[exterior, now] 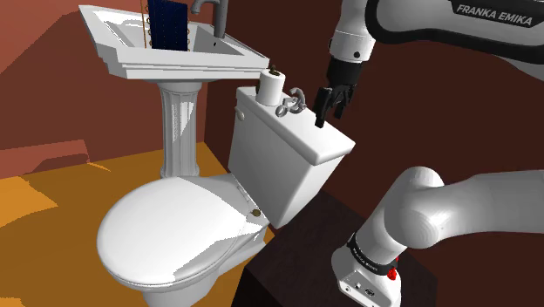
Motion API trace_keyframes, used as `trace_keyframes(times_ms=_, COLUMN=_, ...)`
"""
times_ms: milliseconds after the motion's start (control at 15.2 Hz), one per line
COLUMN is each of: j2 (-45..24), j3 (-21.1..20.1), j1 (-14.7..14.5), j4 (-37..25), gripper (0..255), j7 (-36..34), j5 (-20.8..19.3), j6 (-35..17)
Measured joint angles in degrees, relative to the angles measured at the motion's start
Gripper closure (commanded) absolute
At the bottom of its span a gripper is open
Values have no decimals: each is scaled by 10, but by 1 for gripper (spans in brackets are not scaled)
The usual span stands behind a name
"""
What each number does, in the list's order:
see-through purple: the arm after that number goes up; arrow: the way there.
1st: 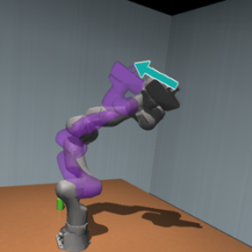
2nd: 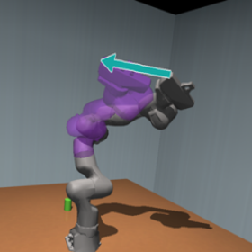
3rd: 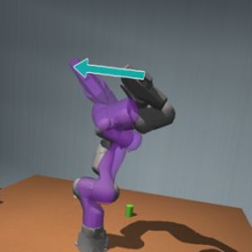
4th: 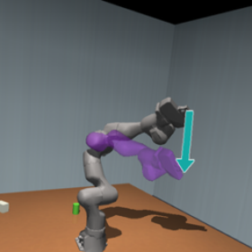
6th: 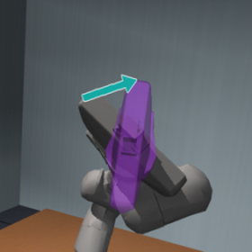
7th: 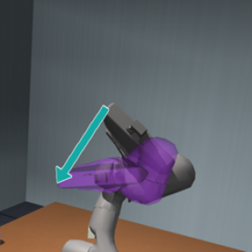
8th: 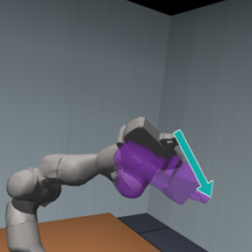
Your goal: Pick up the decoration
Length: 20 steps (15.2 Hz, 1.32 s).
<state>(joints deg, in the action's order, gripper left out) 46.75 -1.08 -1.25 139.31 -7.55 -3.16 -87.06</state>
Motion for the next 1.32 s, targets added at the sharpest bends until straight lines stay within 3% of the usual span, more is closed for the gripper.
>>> trace_keyframes(times_ms=198, j2=-8, j3=13, j1=5, j4=3, gripper=0, j7=8, j5=-6, j6=-25)
trace_keyframes(times_ms=726, j2=-68, j3=97, j1=34, j4=11, gripper=0, j7=64, j5=-29, j6=-186)
trace_keyframes(times_ms=1320, j2=-187, j3=203, j1=36, j4=-46, gripper=0, j7=150, j5=5, j6=-349)
